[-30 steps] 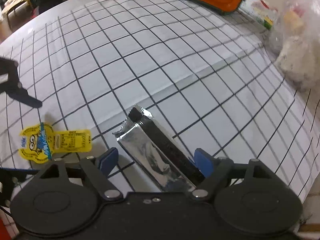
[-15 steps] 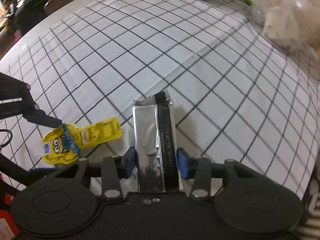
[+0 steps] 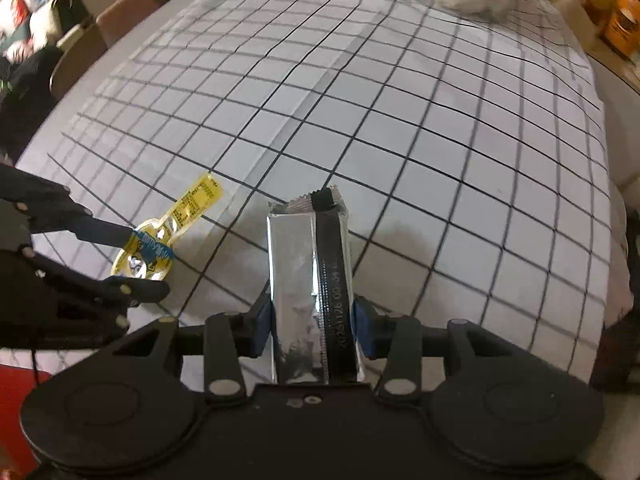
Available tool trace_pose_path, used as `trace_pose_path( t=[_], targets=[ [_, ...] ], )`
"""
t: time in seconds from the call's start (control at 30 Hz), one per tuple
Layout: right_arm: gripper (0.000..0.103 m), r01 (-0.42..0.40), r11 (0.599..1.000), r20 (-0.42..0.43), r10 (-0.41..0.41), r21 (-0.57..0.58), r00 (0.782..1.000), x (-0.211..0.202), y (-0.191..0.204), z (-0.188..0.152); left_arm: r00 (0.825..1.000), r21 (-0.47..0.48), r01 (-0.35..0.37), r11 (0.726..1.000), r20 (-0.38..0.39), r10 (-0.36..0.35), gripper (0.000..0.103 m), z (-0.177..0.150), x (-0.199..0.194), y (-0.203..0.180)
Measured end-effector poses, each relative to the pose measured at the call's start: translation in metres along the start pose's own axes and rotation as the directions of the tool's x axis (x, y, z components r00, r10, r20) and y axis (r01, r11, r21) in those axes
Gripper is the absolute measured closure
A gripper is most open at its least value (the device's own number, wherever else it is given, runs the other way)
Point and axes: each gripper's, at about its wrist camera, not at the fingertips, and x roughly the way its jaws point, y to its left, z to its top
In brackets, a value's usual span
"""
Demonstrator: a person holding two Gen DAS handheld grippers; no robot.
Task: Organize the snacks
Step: 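Grasp the yellow Minions stick with the left tool while the right tool grasps the silver foil packet, then carry the yellow stick with the left tool while the right tool carries the silver packet over the box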
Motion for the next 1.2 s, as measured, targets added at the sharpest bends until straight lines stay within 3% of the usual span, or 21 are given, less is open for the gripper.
trace_pose_path(
  t=[0.23, 0.43, 0.63, 1.2],
  targets=[
    [0.062, 0.008, 1.0, 0.064, -0.01, 0.025, 0.998, -0.049, 0.004, -0.011, 0.998, -0.015, -0.032, 0.999, 0.062, 0.033, 0.052, -0.004, -0.04, 0.004],
    [0.062, 0.012, 0.999, 0.141, -0.017, 0.039, 0.99, -0.097, 0.008, -0.017, 0.986, -0.027, -0.038, 0.999, 0.159, 0.042, 0.052, -0.007, -0.086, -0.005],
    [0.062, -0.007, 0.999, 0.182, -0.002, 0.047, 0.983, -0.134, 0.016, -0.026, 0.977, -0.036, -0.05, 0.998, 0.205, 0.056, 0.052, -0.017, -0.121, -0.023],
    [0.061, -0.06, 0.998, 0.204, 0.054, 0.022, 0.977, -0.194, 0.054, -0.091, 0.977, -0.013, -0.042, 0.999, 0.21, 0.044, 0.052, -0.087, -0.186, -0.066]
  ],
)
